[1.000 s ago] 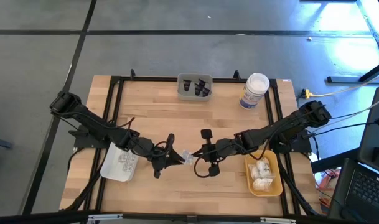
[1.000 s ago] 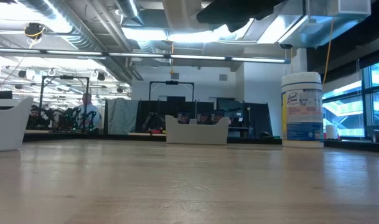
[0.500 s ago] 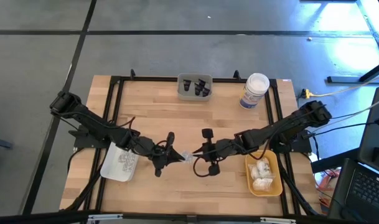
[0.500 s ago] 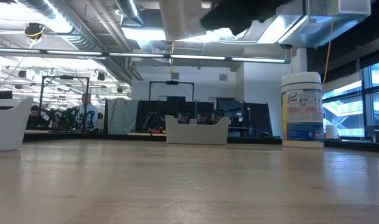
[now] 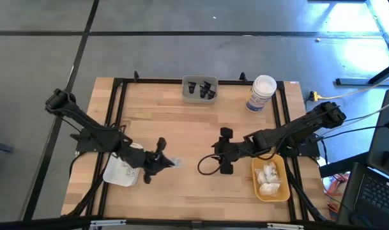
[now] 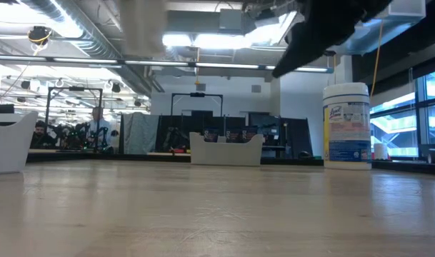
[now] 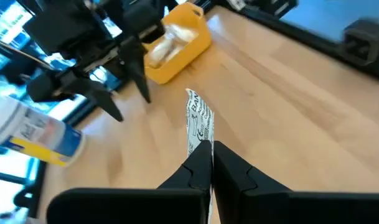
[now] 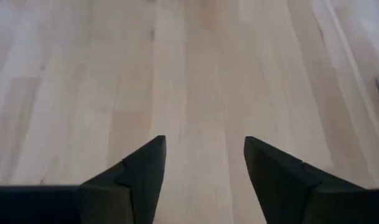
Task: Pick & Place Travel size toiletries
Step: Put the bandage into the white bin
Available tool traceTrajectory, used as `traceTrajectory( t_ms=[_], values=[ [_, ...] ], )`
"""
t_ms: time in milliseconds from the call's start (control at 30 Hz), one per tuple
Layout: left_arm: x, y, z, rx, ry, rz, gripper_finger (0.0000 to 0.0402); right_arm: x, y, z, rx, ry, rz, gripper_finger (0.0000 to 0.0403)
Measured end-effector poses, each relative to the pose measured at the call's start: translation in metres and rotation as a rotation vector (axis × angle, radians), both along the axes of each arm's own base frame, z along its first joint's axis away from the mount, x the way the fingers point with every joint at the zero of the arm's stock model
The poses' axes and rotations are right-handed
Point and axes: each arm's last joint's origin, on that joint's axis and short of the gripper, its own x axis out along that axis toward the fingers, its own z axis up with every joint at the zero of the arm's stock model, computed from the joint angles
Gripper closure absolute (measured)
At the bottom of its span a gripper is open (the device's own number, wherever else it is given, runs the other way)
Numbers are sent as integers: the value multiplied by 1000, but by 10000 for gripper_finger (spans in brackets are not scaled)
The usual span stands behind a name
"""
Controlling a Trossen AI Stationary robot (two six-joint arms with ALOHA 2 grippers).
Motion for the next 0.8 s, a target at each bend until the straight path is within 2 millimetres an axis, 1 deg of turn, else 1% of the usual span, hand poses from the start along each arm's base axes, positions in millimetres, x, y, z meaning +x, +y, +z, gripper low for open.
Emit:
traceTrajectory(
  t_ms=[100, 267, 400, 500, 600, 800],
  values=[
    [-18, -3, 6, -38, 45, -13, 398, -3, -2, -3, -6, 34, -32, 174],
    [-52, -5, 13, -48, 130, -86, 398, -5, -3, -4, -15, 50, -64, 172],
    [-77, -7, 12, -18, 223, -178, 398, -5, -3, -4, -20, 49, -70, 184],
    [-94, -7, 9, 36, 302, -241, 398, -4, -4, -4, -23, 48, -74, 198],
    [-107, -7, 4, 61, 379, -248, 398, -4, -6, -4, -25, 49, -77, 212],
    [-124, -13, -1, 4, 463, -215, 398, -3, -8, -4, -28, 49, -81, 233]
  ],
)
